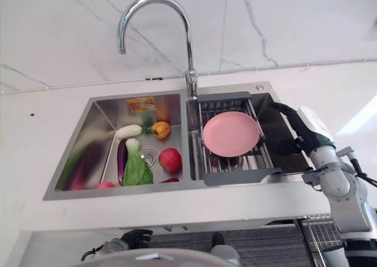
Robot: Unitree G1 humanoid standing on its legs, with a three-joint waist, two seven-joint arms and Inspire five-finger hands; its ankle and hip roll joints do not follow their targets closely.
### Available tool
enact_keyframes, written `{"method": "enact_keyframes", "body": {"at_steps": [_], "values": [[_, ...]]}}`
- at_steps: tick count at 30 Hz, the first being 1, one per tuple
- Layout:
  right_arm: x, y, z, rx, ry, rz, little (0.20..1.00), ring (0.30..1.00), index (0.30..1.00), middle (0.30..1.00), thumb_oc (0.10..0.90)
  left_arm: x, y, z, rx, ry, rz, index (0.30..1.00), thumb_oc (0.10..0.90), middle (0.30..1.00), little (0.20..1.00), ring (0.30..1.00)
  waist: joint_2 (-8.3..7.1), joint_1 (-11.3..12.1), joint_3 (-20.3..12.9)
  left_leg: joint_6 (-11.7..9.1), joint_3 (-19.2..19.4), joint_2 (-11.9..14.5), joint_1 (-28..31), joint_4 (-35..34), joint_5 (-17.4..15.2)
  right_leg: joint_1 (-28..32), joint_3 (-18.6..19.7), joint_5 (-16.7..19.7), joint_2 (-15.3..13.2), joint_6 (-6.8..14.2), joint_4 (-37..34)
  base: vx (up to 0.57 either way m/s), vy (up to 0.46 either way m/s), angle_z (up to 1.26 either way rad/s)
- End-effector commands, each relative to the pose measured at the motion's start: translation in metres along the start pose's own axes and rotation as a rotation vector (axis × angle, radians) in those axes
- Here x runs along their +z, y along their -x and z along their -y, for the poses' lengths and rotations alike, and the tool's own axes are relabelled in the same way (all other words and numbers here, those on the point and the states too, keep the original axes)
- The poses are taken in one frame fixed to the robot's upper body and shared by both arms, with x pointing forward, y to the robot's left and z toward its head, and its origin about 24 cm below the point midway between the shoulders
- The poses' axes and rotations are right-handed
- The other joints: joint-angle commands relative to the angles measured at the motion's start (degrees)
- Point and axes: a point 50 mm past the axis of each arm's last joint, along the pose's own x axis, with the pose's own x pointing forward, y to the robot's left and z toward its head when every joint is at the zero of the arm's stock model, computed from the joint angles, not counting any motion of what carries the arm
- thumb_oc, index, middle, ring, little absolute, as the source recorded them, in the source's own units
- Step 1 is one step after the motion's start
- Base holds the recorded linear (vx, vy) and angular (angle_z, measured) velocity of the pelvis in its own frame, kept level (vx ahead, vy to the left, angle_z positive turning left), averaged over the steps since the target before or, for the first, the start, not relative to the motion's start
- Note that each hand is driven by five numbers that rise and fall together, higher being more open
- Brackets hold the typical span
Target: Place the dishes in the dishwasher.
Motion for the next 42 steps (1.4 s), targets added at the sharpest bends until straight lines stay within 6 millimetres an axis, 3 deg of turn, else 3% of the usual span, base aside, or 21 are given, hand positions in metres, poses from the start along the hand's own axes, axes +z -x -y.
{"method": "enact_keyframes", "body": {"at_steps": [1, 13, 17, 30, 36, 37, 38, 39, 42], "values": [[0.025, -0.008, 0.026, -0.152, 0.083, 0.16, 0.9, 0.9, 0.9, 0.9, 0.8, -0.023, 0.003, -0.002, -0.016, -0.055, -0.08, 0.9, 0.8, 0.9, 0.9, 0.9, -4.62, 0.4, -1.6, -0.7, -1.8, 0.9, 0.3, 0.4, -1.1, 5.2, -1.6, -5.9, -7.3, 6.7, 0.9, 0.0, 0.003, 0.04], [0.025, -0.01, -0.008, -0.082, 0.248, 0.173, 0.9, 0.9, 0.9, 0.9, 0.8, -0.023, 0.002, 0.0, 0.003, -0.044, -0.079, 0.9, 0.8, 0.9, 0.9, 0.9, -4.73, 0.5, -1.2, -0.7, -2.1, 0.9, 0.4, 0.4, -1.2, 5.5, -1.7, -6.1, -7.3, 6.6, 0.9, 0.0, 0.0, 0.01], [0.027, -0.01, -0.013, -0.09, 0.292, 0.19, 0.9, 0.9, 0.9, 0.9, 0.8, -0.023, 0.002, 0.001, 0.008, -0.041, -0.079, 0.9, 0.8, 0.9, 0.9, 0.9, -4.8, 0.6, -1.2, -0.8, -2.2, 0.9, 0.5, 0.4, -1.2, 5.7, -1.8, -6.1, -7.2, 6.6, 0.9, 0.0, 0.0, 0.0], [0.044, -0.013, -0.027, 0.046, 0.774, 0.424, 0.9, 0.9, 0.9, 0.9, 0.8, -0.022, 0.002, -0.003, 0.043, -0.042, -0.067, 0.9, 0.8, 0.9, 0.9, 0.9, -5.43, 1.4, -1.3, -1.3, -2.4, 1.3, 0.8, 0.4, -1.2, 6.1, -2.3, -6.4, -7.1, 6.8, 0.9, 0.0, -0.001, 0.01], [0.04, -0.015, -0.03, 0.079, 0.818, 0.44, 0.9, 0.9, 0.9, 0.9, 0.8, -0.023, 0.002, -0.002, 0.045, -0.046, -0.065, 0.9, 0.8, 0.9, 0.9, 0.9, -5.53, 1.4, -1.5, -1.4, -2.3, 1.3, 1.0, 0.4, -1.3, 6.3, -2.4, -6.6, -7.1, 6.9, 0.9, 0.0, 0.0, 0.0], [0.039, -0.015, -0.031, 0.08, 0.811, 0.434, 0.78, 0.78, 0.78, 0.78, 0.72, -0.023, 0.002, -0.002, 0.046, -0.046, -0.065, 0.9, 0.8, 0.9, 0.9, 0.9, -5.51, 1.4, -1.5, -1.4, -2.3, 1.3, 1.0, 0.4, -1.4, 6.4, -2.4, -6.6, -7.1, 6.9, 0.9, 0.0, 0.0, 0.0], [0.038, -0.016, -0.032, 0.079, 0.803, 0.429, 0.422, 0.422, 0.422, 0.422, 0.482, -0.022, 0.002, -0.001, 0.046, -0.047, -0.061, 0.9, 0.8, 0.9, 0.9, 0.9, -5.5, 1.5, -1.5, -1.3, -2.3, 1.3, 1.1, 0.4, -1.4, 6.4, -2.4, -6.6, -7.1, 6.9, 0.9, 0.0, 0.0, 0.0], [0.038, -0.016, -0.032, 0.072, 0.789, 0.424, 0.3, 0.3, 0.3, 0.3, 0.4, -0.022, 0.002, -0.002, 0.047, -0.048, -0.059, 0.9, 0.8, 0.9, 0.9, 0.9, -5.48, 1.4, -1.5, -1.3, -2.3, 1.2, 1.1, 0.4, -1.4, 6.5, -2.5, -6.6, -7.1, 6.9, 0.9, 0.0, 0.0, 0.0], [0.038, -0.016, -0.033, 0.047, 0.74, 0.408, 0.3, 0.3, 0.3, 0.3, 0.4, -0.021, 0.002, -0.002, 0.051, -0.05, -0.054, 0.9, 0.8, 0.9, 0.9, 0.9, -5.46, 1.4, -1.5, -1.3, -2.3, 1.2, 1.2, 0.4, -1.5, 6.5, -2.5, -6.6, -7.2, 6.9, 0.9, 0.0, 0.0, 0.0]]}}
